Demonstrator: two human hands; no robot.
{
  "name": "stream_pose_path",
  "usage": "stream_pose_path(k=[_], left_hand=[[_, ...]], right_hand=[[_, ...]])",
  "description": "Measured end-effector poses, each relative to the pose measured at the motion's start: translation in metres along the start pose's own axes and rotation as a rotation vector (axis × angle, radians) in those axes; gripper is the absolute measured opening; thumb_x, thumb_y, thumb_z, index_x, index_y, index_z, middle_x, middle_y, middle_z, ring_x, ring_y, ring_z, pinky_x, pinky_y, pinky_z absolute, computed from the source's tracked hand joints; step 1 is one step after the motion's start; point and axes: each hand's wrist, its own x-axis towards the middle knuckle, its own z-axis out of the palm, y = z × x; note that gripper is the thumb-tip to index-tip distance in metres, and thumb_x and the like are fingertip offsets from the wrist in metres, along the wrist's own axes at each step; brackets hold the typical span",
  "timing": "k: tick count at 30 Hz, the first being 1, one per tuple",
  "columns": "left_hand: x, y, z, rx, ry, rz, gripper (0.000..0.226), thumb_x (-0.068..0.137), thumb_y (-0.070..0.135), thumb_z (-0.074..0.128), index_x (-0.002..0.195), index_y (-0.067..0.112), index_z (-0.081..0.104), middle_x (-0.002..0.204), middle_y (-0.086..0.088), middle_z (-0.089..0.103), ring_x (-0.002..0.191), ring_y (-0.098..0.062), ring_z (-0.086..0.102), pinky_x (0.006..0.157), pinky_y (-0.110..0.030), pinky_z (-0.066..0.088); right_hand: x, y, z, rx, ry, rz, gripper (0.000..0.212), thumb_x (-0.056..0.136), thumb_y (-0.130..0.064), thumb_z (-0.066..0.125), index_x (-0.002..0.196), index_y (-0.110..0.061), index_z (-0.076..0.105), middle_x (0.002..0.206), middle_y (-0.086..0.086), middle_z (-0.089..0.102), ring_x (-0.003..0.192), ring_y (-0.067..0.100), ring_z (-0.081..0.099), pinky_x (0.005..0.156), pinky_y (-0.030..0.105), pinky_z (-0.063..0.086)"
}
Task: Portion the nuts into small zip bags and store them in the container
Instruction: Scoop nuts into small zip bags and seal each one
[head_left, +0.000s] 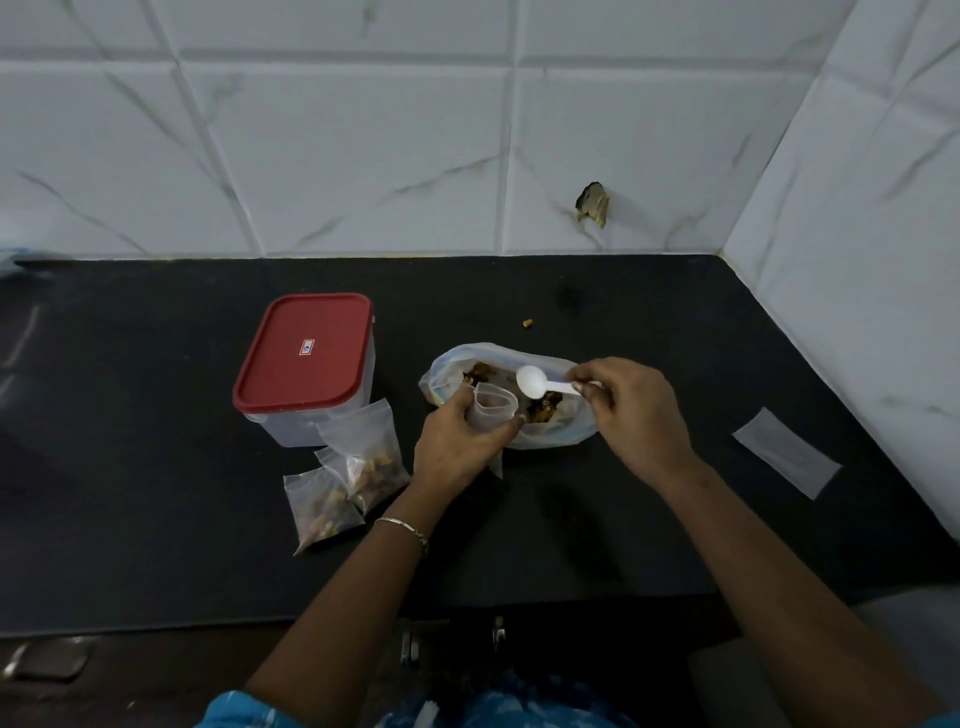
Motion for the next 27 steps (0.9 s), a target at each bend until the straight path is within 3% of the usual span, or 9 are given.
stream_pose_path(k=[2, 4, 7, 10, 13, 19, 24, 27], left_hand=[[-0.003, -0.004, 0.000, 0.028, -0.005, -0.001, 0.034, 0.077, 0.048, 0.073, 0.104, 0.033, 0.058, 0.096, 0.020, 0.061, 0.094, -0.001, 0.061, 0.085, -0.039, 0.057], [-0.007, -0.006, 0.000, 0.069, -0.008, 0.000, 0.036, 0.079, 0.048, 0.072, 0.106, 0.030, 0.058, 0.093, 0.022, 0.059, 0.093, -0.001, 0.061, 0.084, -0.038, 0.057], [-0.015, -0.009, 0.000, 0.123, -0.019, 0.014, 0.034, 0.080, 0.049, 0.070, 0.105, 0.028, 0.059, 0.092, 0.020, 0.058, 0.090, -0.003, 0.061, 0.082, -0.038, 0.057], [-0.021, -0.015, 0.001, 0.131, 0.000, 0.024, 0.031, 0.080, 0.048, 0.070, 0.102, 0.028, 0.060, 0.093, 0.017, 0.062, 0.088, -0.001, 0.062, 0.079, -0.037, 0.057], [-0.023, -0.018, 0.001, 0.118, -0.009, 0.021, 0.028, 0.081, 0.044, 0.071, 0.103, 0.032, 0.058, 0.097, 0.018, 0.062, 0.092, 0.001, 0.061, 0.081, -0.030, 0.056], [-0.023, -0.022, 0.003, 0.015, -0.064, 0.013, 0.032, 0.083, 0.034, 0.072, 0.112, 0.026, 0.061, 0.107, 0.013, 0.065, 0.099, 0.001, 0.060, 0.081, -0.017, 0.049], [-0.024, -0.026, 0.000, -0.037, -0.103, -0.014, 0.034, 0.083, 0.031, 0.073, 0.115, 0.028, 0.060, 0.103, 0.019, 0.061, 0.096, 0.009, 0.057, 0.077, -0.012, 0.046], [-0.024, -0.027, -0.002, -0.065, -0.122, -0.022, 0.033, 0.083, 0.030, 0.073, 0.112, 0.033, 0.058, 0.103, 0.020, 0.061, 0.097, 0.009, 0.057, 0.078, -0.011, 0.046]], right_hand=[[-0.002, 0.006, 0.000, -0.019, -0.050, -0.002, 0.022, 0.092, -0.005, 0.057, 0.106, -0.013, 0.072, 0.100, 0.000, 0.070, 0.091, 0.007, 0.062, 0.079, 0.007, 0.042], [-0.001, 0.012, 0.005, -0.069, -0.112, -0.037, 0.026, 0.092, -0.002, 0.055, 0.109, -0.012, 0.071, 0.102, 0.003, 0.068, 0.094, 0.014, 0.063, 0.081, 0.021, 0.049], [0.002, 0.017, 0.015, -0.283, -0.311, -0.125, 0.036, 0.088, 0.000, 0.056, 0.122, -0.010, 0.064, 0.119, 0.007, 0.062, 0.106, 0.022, 0.059, 0.090, 0.032, 0.048], [0.004, 0.015, 0.019, -0.534, -0.345, -0.220, 0.036, 0.080, 0.001, 0.067, 0.115, -0.011, 0.064, 0.113, 0.007, 0.062, 0.095, 0.020, 0.060, 0.073, 0.030, 0.056], [0.007, 0.018, 0.020, -0.594, -0.329, -0.253, 0.031, 0.075, 0.000, 0.073, 0.104, -0.009, 0.067, 0.101, 0.008, 0.064, 0.082, 0.019, 0.060, 0.061, 0.028, 0.055], [0.007, 0.031, 0.029, -0.315, -0.239, -0.019, 0.032, 0.086, 0.000, 0.063, 0.116, -0.011, 0.067, 0.111, 0.006, 0.065, 0.098, 0.021, 0.063, 0.085, 0.032, 0.053], [0.005, 0.026, 0.023, -0.008, -0.071, 0.166, 0.024, 0.090, -0.001, 0.058, 0.103, -0.012, 0.073, 0.103, 0.000, 0.070, 0.094, 0.011, 0.064, 0.077, 0.010, 0.044], [0.009, 0.026, 0.021, -0.083, -0.089, 0.149, 0.027, 0.090, -0.001, 0.058, 0.112, -0.012, 0.070, 0.111, 0.003, 0.068, 0.102, 0.015, 0.064, 0.082, 0.015, 0.046]])
